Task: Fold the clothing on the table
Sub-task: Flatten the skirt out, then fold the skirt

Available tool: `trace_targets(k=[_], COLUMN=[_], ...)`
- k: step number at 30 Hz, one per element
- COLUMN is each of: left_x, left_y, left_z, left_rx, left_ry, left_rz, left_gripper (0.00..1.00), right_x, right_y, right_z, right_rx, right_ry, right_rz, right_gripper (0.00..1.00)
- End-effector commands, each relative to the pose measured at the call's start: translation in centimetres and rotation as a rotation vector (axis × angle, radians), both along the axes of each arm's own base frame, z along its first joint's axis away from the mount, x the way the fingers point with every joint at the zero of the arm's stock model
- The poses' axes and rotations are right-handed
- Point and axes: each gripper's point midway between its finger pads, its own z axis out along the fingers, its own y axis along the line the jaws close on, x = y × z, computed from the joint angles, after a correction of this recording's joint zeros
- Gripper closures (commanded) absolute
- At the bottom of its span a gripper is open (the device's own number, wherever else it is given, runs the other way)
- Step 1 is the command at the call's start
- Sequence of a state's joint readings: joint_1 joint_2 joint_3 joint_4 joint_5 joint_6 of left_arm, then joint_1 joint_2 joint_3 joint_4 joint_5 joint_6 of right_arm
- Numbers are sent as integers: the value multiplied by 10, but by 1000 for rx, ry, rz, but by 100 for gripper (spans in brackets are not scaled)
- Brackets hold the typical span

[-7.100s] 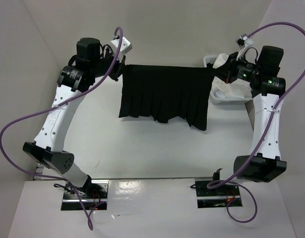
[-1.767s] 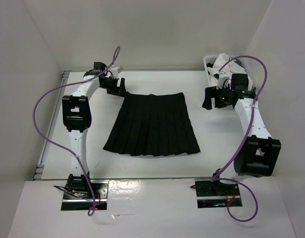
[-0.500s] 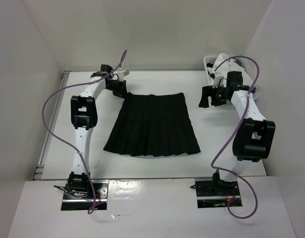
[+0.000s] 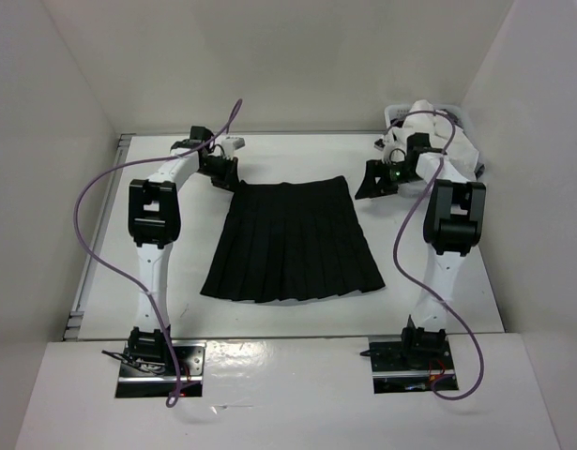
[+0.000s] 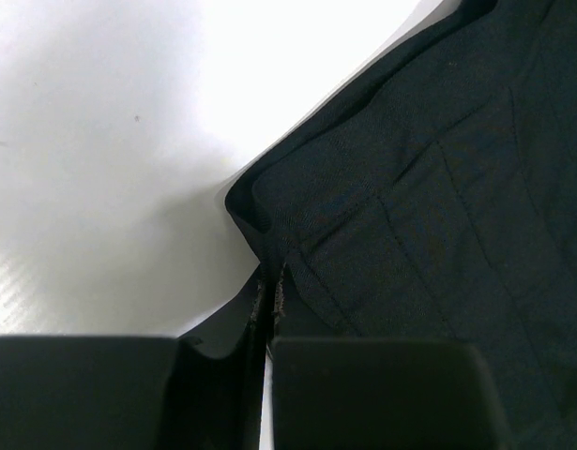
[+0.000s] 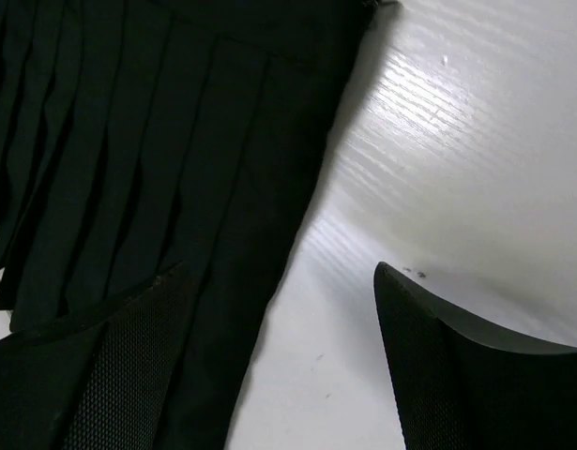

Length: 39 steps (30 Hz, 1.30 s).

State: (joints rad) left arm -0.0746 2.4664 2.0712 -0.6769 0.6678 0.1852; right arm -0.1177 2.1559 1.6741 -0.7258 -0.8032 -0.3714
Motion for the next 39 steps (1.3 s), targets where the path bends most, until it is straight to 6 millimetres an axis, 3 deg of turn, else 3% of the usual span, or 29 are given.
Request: trace_targets(k=[1, 10, 15, 21, 34, 39], left_x=[-1, -6, -9, -13, -10, -6], left_y=[-2, 1, 3, 5, 6, 6], left_z=[20, 16, 13, 7, 0, -2], left_rx=[33, 78, 90, 100, 111, 111], left_ry=[-66, -64, -61, -43, -49, -52], left_rz=[-30, -27, -31, -28, -31, -31], left_gripper=[100, 100, 100, 100, 100, 100], right_x=[14, 49, 61, 78, 89, 93], right_y=[4, 35, 53, 50, 42, 43], right_z=[2, -4, -16, -20, -43, -38], right_rx=[65, 17, 25, 13, -7, 1], right_ry=[-34, -122, -118, -131, -96, -97], right_rz=[39, 69, 91, 70, 50, 54], right_gripper=[18, 19, 19, 24, 38, 43])
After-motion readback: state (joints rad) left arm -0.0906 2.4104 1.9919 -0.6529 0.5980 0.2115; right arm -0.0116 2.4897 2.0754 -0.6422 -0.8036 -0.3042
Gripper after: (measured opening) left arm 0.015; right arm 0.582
